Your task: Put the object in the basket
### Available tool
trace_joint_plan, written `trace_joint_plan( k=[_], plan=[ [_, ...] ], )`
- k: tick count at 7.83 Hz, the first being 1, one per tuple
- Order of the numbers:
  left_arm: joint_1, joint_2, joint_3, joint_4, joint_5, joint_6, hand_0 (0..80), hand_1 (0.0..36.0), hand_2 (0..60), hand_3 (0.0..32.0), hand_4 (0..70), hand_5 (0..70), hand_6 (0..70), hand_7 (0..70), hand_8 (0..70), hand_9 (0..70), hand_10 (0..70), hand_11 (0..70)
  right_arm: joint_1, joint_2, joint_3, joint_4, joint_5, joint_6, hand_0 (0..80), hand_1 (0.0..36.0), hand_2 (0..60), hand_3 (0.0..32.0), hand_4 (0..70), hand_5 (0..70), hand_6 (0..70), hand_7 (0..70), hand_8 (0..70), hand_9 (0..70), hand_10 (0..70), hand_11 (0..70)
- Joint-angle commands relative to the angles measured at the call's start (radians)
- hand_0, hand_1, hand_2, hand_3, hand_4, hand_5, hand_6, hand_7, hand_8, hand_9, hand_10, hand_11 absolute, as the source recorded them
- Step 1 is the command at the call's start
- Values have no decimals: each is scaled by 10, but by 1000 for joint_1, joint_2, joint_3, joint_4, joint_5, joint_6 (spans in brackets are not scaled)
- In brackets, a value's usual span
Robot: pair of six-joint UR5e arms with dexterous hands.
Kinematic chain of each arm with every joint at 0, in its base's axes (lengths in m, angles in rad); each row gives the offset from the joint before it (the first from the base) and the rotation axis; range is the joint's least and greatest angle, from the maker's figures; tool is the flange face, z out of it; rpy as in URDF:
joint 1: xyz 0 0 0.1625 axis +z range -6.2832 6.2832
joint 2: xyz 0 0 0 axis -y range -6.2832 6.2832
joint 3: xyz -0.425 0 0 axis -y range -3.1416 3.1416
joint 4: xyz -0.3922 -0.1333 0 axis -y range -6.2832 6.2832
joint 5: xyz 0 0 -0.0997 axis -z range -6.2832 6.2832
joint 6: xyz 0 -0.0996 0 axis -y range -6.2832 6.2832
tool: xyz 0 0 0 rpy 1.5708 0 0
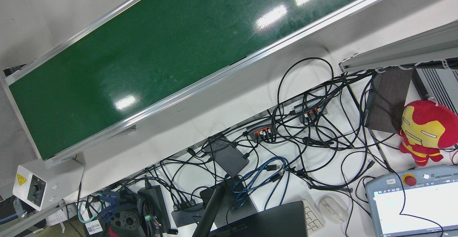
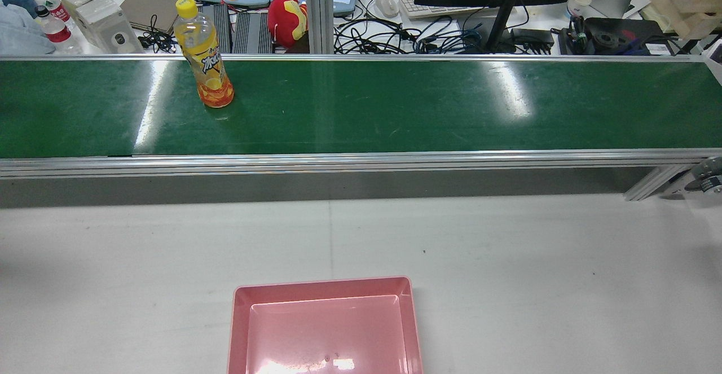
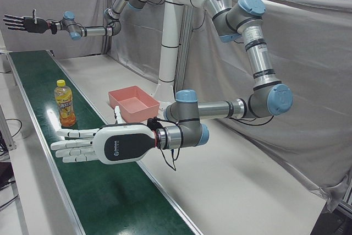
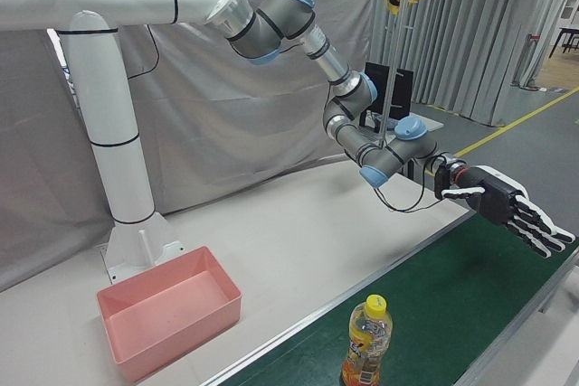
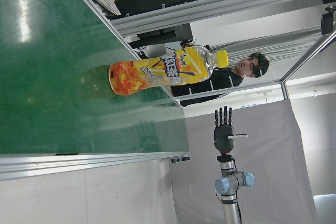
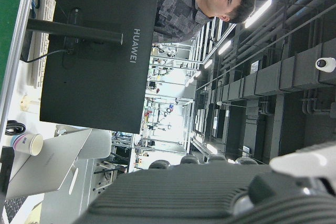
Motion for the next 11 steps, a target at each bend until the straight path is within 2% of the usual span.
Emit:
trace_joint_plan(
  k=[1,2,3,4,5,6,8,9,11],
  plan=[
    [1,-4,-3,6,0,0,524,75,0,0,64,150,0,0,19,33,36,67,0,-1,0,0,0,0,0,0,0,0,0,0,0,0,0,0,0,0],
    [6,-8,-4,3,-3,9,485,26,0,0,43,141,0,0,23,39,26,48,0,-1,0,0,0,0,0,0,0,0,0,0,0,0,0,0,0,0],
    [53,-10,-6,-7,-20,9,484,21,0,0,42,134,0,0,25,41,31,55,0,1,0,0,0,0,0,0,0,0,0,0,0,0,0,0,0,0],
    [120,-11,-7,-8,-81,12,502,36,0,0,44,118,0,0,18,33,43,74,0,1,0,0,0,0,0,0,0,0,0,0,0,0,0,0,0,0],
    [194,-11,-45,-2,-154,41,524,66,0,0,62,120,0,0,26,43,45,80,0,1,0,0,0,0,0,0,0,0,0,0,0,0,0,0,0,0],
    [208,-13,-67,16,-182,73,564,101,0,0,79,127,0,0,30,47,43,81,0,-1,0,0,0,0,0,0,0,0,0,0,0,0,0,0,0,0],
    [221,-48,-62,56,-183,121,581,113,0,0,95,133,0,0,21,35,36,72,0,1,0,0,0,0,0,0,0,0,0,0,0,0,0,0,0,0],
    [286,-57,-52,62,-186,123,575,113,0,0,94,138,0,0,21,36,33,67,0,-1,0,0,0,0,0,0,0,0,0,0,0,0,0,0,0,0],
    [308,-108,-49,94,-186,153,575,121,0,0,101,144,0,0,27,45,36,72,0,-1,0,0,1,0,0,0,0,0,0,0,0,0,0,0,0,0]
  ],
)
